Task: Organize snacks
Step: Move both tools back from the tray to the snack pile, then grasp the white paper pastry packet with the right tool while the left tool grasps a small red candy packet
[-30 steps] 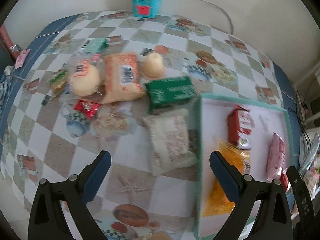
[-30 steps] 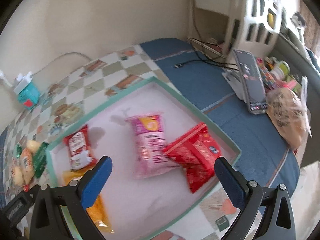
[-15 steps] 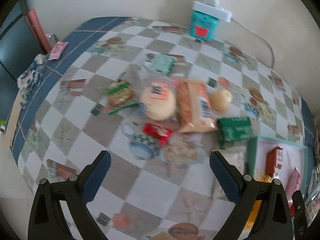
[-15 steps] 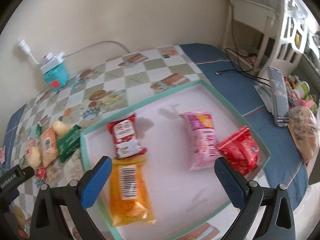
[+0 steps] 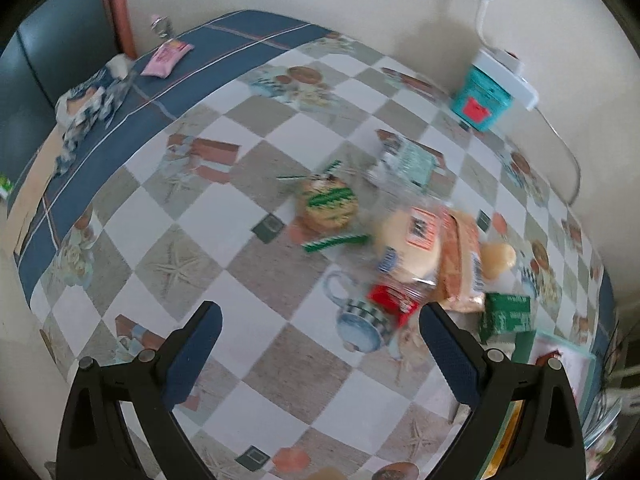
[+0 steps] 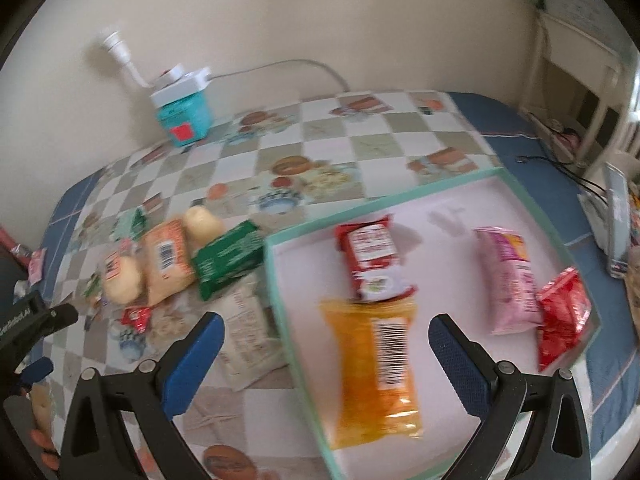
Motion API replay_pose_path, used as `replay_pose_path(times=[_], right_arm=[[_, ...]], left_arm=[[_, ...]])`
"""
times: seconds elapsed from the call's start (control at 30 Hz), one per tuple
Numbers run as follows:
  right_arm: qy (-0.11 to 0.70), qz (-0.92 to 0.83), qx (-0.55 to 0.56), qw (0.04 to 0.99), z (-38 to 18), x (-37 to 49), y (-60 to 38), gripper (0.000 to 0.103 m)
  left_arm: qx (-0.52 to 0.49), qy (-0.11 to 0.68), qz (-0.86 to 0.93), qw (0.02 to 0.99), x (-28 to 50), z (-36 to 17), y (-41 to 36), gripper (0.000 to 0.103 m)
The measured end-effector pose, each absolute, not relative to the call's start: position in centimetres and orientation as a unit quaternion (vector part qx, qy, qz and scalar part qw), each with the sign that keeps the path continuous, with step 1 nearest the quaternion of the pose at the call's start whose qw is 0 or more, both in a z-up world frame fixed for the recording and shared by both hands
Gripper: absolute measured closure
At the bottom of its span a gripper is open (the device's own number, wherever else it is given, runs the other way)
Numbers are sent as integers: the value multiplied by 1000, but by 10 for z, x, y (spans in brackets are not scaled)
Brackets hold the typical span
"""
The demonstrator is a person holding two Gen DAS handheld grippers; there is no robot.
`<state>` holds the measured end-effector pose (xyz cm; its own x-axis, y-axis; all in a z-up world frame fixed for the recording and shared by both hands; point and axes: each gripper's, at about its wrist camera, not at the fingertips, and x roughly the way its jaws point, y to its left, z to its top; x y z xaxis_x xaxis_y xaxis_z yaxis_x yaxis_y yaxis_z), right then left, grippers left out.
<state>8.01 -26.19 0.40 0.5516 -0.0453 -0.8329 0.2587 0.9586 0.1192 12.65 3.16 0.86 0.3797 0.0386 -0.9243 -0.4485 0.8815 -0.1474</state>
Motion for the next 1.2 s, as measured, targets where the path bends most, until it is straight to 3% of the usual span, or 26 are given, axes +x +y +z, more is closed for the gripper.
replay_pose_path(times=[0.43,0.73,1.0,1.07,1.2], right_arm=[[486,-23,87,869,-9,106,-207,1],[511,-6,104,853,-32,124,-210,22],[522,5,106,846,-38,130,-213,30],[523,3,109,845,-37,130,-216,39],[509,9,114,853,-24,127,-222,41]], left_arm=[[-222,555,162,785,129,-13,64,4],[-232,590,122,764,140,-40,48,4],[-230,601,73,762,153,-52,28,4],[-222,604,64,763,157,-54,21,4],[-200,608,56,767,163,-54,10,4]])
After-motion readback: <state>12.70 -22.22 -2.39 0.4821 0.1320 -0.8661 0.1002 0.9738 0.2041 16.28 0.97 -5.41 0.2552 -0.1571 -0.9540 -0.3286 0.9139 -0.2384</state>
